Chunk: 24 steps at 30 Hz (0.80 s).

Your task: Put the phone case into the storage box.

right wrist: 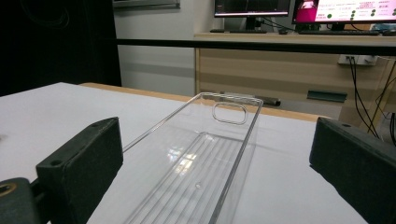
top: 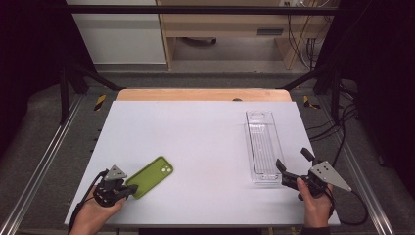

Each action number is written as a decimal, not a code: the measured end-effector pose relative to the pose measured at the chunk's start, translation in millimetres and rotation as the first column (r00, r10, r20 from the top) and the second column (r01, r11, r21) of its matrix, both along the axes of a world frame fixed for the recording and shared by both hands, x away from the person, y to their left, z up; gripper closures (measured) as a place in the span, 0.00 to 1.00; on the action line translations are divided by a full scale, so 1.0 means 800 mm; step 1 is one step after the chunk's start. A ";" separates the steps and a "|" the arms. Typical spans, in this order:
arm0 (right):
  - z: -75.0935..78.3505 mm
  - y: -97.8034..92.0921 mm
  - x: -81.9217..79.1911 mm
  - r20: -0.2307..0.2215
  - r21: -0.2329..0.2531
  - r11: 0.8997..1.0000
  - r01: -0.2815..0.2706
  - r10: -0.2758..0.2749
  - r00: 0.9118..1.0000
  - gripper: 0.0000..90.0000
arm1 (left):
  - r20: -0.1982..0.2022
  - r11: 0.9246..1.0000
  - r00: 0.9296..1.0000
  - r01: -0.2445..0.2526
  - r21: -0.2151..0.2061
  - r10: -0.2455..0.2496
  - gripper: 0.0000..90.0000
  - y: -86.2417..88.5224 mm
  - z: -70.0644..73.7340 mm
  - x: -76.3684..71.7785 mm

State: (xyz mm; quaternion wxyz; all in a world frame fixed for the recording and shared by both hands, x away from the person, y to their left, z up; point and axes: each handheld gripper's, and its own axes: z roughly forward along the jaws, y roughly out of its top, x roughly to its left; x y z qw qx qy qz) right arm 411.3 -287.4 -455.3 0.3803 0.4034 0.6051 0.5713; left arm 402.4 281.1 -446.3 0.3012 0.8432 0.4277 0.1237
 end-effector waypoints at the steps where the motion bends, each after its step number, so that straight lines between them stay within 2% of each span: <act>1: 0.000 0.000 0.000 0.000 0.000 1.000 -0.001 0.001 1.000 0.03 | 0.013 1.000 1.000 -0.004 0.005 0.004 1.00 0.001 0.003 0.000; 3: 0.000 0.000 0.000 0.004 -0.005 1.000 -0.005 0.005 1.000 0.03 | 0.036 1.000 0.999 -0.009 0.007 0.009 0.94 0.003 0.007 0.001; 5: 0.000 0.000 0.000 0.003 -0.005 1.000 -0.002 0.002 1.000 0.03 | 0.067 1.000 0.998 -0.018 0.003 0.018 0.84 0.003 0.010 0.003; 11: 0.001 0.001 -0.001 0.003 -0.004 1.000 0.003 -0.003 1.000 0.03 | 0.149 1.000 0.989 -0.017 -0.003 0.018 0.42 0.003 0.017 0.012; 14: 0.001 0.001 -0.001 0.004 0.000 1.000 0.000 0.000 1.000 0.03 | 0.169 0.999 0.986 -0.002 -0.033 0.008 0.25 0.003 0.017 0.018; 16: 0.001 0.001 -0.001 0.004 0.003 1.000 -0.001 0.001 1.000 0.03 | 0.167 1.000 0.986 0.013 -0.029 -0.008 0.15 0.002 0.015 0.022; 20: 0.001 0.001 0.000 0.004 0.000 1.000 -0.006 0.006 1.000 0.03 | 0.150 0.999 0.988 0.045 -0.014 -0.043 0.09 -0.002 0.007 0.030; 24: 0.001 0.001 -0.001 0.005 -0.001 1.000 -0.007 0.007 1.000 0.03 | 0.125 0.997 0.989 0.073 0.020 -0.075 0.08 -0.008 -0.005 0.037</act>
